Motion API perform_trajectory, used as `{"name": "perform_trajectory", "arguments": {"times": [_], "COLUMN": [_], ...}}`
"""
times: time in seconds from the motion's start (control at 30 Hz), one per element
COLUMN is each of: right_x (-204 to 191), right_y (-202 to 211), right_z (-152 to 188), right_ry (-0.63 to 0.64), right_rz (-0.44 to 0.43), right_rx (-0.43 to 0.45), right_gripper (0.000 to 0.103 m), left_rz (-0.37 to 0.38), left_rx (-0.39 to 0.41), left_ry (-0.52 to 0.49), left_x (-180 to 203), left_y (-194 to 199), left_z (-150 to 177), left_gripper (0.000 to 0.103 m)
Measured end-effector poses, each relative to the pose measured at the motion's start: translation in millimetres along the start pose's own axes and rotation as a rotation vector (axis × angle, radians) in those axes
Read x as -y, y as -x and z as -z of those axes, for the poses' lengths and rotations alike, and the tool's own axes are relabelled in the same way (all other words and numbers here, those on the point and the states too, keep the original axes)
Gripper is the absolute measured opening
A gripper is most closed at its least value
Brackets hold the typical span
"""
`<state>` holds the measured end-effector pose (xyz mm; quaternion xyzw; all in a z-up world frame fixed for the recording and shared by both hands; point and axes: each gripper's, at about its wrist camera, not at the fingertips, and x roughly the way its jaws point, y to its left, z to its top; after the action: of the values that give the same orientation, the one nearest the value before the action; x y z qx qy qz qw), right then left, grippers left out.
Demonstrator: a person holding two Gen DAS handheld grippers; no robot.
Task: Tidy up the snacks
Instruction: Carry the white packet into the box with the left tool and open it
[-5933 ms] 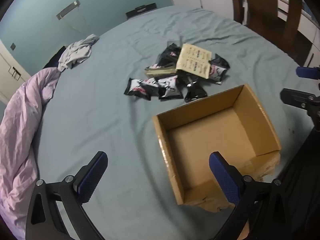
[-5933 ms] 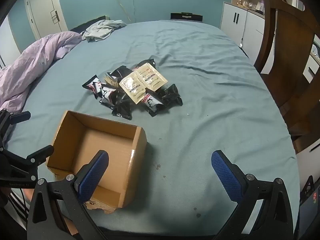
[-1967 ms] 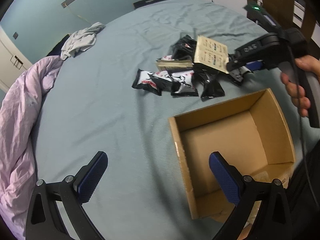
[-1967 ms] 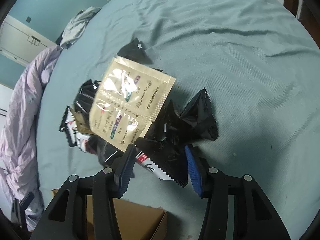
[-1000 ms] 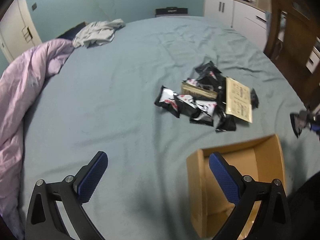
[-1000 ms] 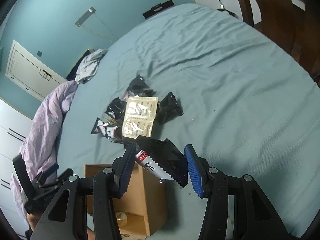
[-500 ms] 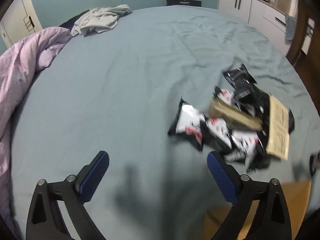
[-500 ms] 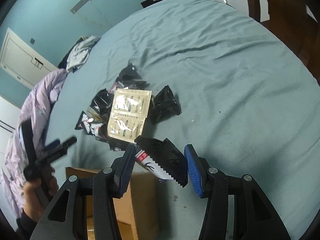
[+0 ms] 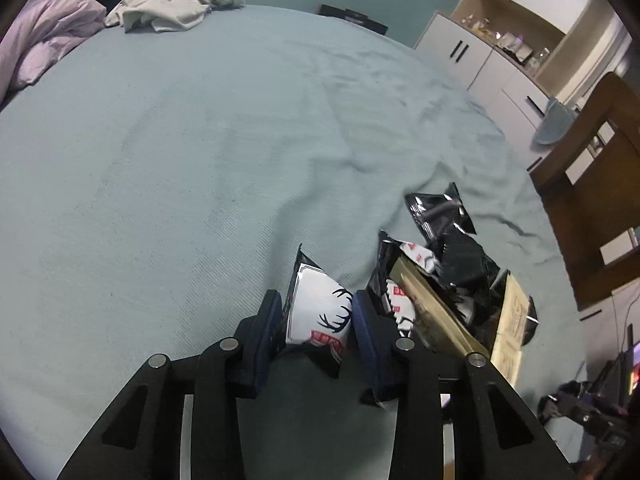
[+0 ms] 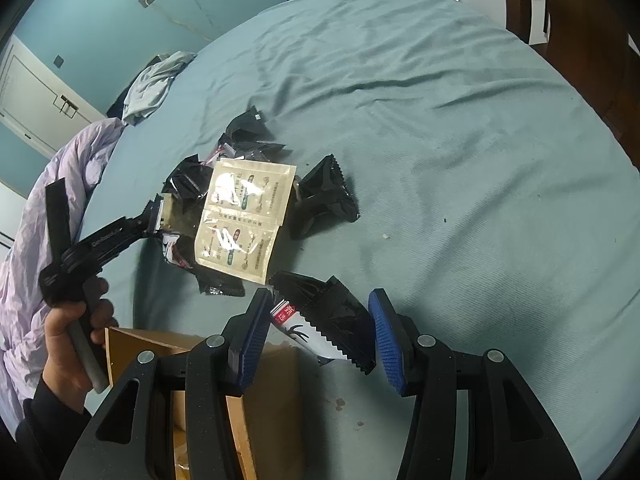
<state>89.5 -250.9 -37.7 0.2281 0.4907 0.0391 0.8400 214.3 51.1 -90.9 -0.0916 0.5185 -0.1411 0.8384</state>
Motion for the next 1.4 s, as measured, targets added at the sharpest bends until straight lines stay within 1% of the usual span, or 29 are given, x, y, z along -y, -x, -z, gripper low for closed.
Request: {"name": "perform_trajectory", "arguments": {"times": [0.03,0.07,0.17,0.27,0.33,0.4,0.53,0.63,0.67,0.77,0.83,0.93,1.03,1.17,1.27,1.3,1.4], "right_x": [0,0,0,1,4,6,8,8,8,6,5,2,-2,-6,-11,-11,-16], "right_y": [0,1,5,13,20,26,37,44,46,54,58,64,68,64,60,60,58], "right_z": [1,1,2,4,5,8,12,16,17,21,21,25,29,31,31,31,29], "right_ry": [0.002,0.003,0.001,-0.013,-0.023,-0.037,-0.048,-0.050,-0.052,-0.049,-0.040,-0.021,0.004,0.046,0.065,0.070,0.077], "right_rz": [0.003,0.006,0.008,0.006,0.009,0.006,0.008,0.012,0.009,-0.009,-0.021,-0.046,-0.063,-0.045,-0.032,-0.029,-0.022], "right_rx": [0.003,0.006,0.022,0.050,0.073,0.093,0.119,0.130,0.131,0.144,0.154,0.167,0.177,0.172,0.168,0.169,0.171], "right_gripper": [0.049,0.049,0.049,0.049,0.049,0.049,0.049,0.049,0.049,0.049,0.049,0.049,0.049,0.049,0.049,0.049,0.049], "left_rz": [-0.027,-0.046,-0.093,-0.125,-0.163,-0.182,-0.185,-0.177,-0.180,-0.173,-0.162,-0.167,-0.174,-0.172,-0.162,-0.169,-0.224], "left_rx": [-0.006,-0.008,-0.005,0.008,0.037,0.063,0.126,0.149,0.154,0.151,0.125,0.085,0.034,-0.010,-0.010,-0.005,0.003], "left_ry": [-0.020,-0.033,-0.037,-0.036,-0.066,-0.087,-0.118,-0.154,-0.184,-0.224,-0.235,-0.252,-0.278,-0.328,-0.364,-0.387,-0.438], "left_x": [5,9,16,18,23,26,34,39,43,49,51,60,72,92,103,108,114], "left_y": [2,3,14,35,56,71,114,141,151,171,180,180,167,142,130,126,111], "left_z": [2,3,7,12,18,17,24,35,42,60,75,94,108,120,123,124,127], "left_gripper": [0.035,0.026,0.019,0.018,0.018,0.018,0.018,0.018,0.018,0.018,0.018,0.018,0.018,0.018,0.018,0.018,0.018]}}
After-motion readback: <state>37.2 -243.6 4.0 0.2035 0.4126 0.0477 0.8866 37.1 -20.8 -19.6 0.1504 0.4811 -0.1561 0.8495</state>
